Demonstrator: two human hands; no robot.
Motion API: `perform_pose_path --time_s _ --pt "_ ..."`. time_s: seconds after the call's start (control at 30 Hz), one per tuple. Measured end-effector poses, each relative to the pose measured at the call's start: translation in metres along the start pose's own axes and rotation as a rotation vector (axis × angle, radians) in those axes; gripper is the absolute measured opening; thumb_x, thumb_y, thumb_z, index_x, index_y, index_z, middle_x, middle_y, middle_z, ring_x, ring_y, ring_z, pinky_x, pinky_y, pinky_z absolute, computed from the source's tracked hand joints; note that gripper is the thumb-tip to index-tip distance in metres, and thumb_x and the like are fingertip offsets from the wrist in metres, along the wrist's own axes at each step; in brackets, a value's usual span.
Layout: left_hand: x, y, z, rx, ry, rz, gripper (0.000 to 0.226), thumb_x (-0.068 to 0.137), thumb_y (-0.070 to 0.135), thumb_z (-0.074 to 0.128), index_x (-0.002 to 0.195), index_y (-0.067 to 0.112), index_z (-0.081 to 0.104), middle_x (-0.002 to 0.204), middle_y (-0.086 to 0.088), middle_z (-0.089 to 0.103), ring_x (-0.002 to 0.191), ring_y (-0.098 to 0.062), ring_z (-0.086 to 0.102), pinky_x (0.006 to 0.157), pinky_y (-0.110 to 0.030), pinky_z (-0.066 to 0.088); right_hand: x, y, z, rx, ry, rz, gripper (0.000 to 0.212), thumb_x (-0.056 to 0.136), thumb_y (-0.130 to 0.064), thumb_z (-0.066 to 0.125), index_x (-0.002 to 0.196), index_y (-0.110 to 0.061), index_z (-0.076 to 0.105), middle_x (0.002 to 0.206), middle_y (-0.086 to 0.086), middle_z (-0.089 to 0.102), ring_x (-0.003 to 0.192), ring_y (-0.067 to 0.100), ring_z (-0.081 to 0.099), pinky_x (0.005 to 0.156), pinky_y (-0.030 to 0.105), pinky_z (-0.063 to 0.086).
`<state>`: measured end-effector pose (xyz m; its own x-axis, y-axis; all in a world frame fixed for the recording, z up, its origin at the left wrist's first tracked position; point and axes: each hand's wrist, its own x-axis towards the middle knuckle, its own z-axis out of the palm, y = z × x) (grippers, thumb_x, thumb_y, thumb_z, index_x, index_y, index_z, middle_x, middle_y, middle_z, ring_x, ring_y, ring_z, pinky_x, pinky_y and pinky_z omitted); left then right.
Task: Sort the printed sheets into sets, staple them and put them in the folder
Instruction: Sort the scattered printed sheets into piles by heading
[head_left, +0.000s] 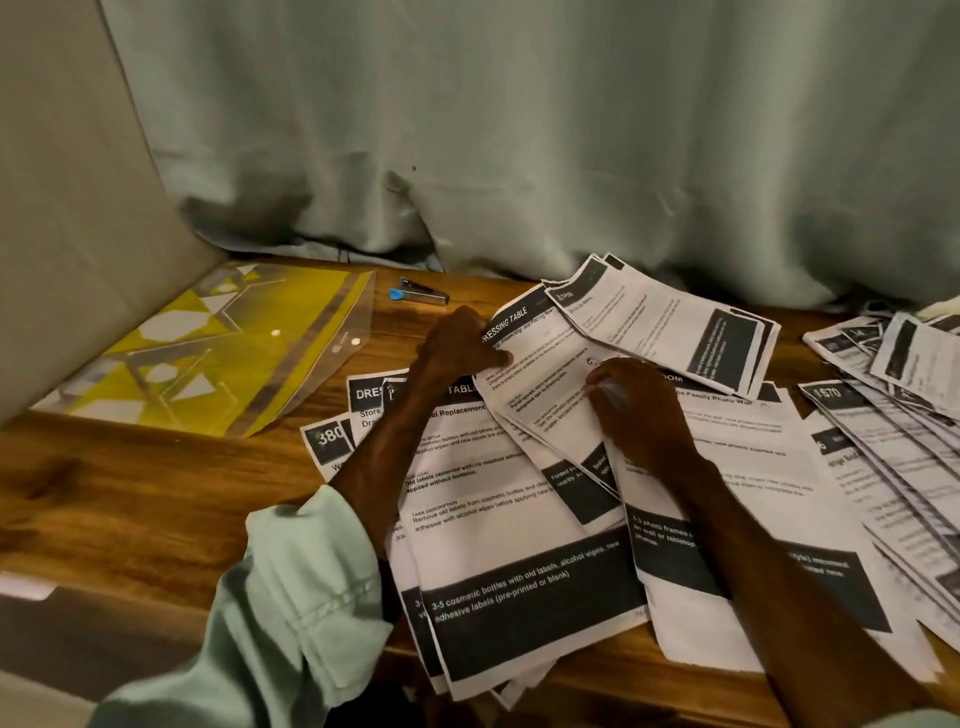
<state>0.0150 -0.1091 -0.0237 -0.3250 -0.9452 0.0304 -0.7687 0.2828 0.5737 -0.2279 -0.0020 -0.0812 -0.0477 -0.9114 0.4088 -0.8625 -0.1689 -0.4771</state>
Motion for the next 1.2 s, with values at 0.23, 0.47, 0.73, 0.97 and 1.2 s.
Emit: perform_pose_path --time_s 0.23,0.47,0.73,0.97,1.2 --pt "-0.011 -0.004 -0.004 -0.074 0.148 0.012 0.015 0.081 0.026 0.085 0.089 0.016 0.076 0.095 -0.001 0.078 0.081 -0.014 0.073 0.079 -0.040 0.062 0.001 -0.003 -0.002 0.042 0.020 0.056 0.023 0.096 -0.031 0.063 0.117 -0.021 0.061 0.116 -0.002 0.064 0.107 0.015 0.060 0.095 0.043 0.053" --pt "-0.026 -0.029 -0.041 -0.110 0.291 0.030 0.015 0.076 0.035 0.088 0.080 0.027 0.076 0.084 0.005 0.077 0.072 -0.010 0.071 0.073 -0.036 0.060 0.003 -0.005 0.001 0.007 0.011 0.119 0.026 0.096 -0.034 0.064 0.119 -0.021 0.060 0.122 0.001 0.062 0.112 0.017 0.059 0.095 0.032 0.047" --pt "-0.046 -0.047 -0.075 -0.365 0.423 0.115 0.017 0.078 0.030 0.088 0.090 0.020 0.080 0.084 0.006 0.078 0.071 -0.004 0.074 0.070 -0.034 0.063 0.003 -0.015 0.002 0.056 0.019 0.184 0.037 0.095 -0.036 0.066 0.128 -0.023 0.055 0.129 0.004 0.061 0.119 0.020 0.058 0.100 0.036 0.048" --pt "-0.058 -0.039 -0.092 -0.505 0.351 0.095 0.025 0.080 0.029 0.087 0.097 0.014 0.078 0.086 0.001 0.079 0.076 -0.017 0.077 0.076 -0.040 0.064 0.017 -0.031 -0.008 0.177 -0.063 0.285 0.081 0.085 -0.054 0.073 0.150 -0.025 0.034 0.153 0.005 0.045 0.137 0.026 0.046 0.110 0.045 0.040" --pt "-0.049 -0.045 -0.084 -0.601 0.291 0.225 0.040 0.082 0.022 0.085 0.119 0.014 0.073 0.106 0.000 0.078 0.093 -0.017 0.076 0.087 -0.046 0.062 0.073 -0.051 -0.031 0.481 -0.157 0.180 0.050 0.087 -0.037 0.076 0.128 -0.014 0.061 0.120 -0.003 0.071 0.102 0.016 0.071 0.088 0.034 0.059"
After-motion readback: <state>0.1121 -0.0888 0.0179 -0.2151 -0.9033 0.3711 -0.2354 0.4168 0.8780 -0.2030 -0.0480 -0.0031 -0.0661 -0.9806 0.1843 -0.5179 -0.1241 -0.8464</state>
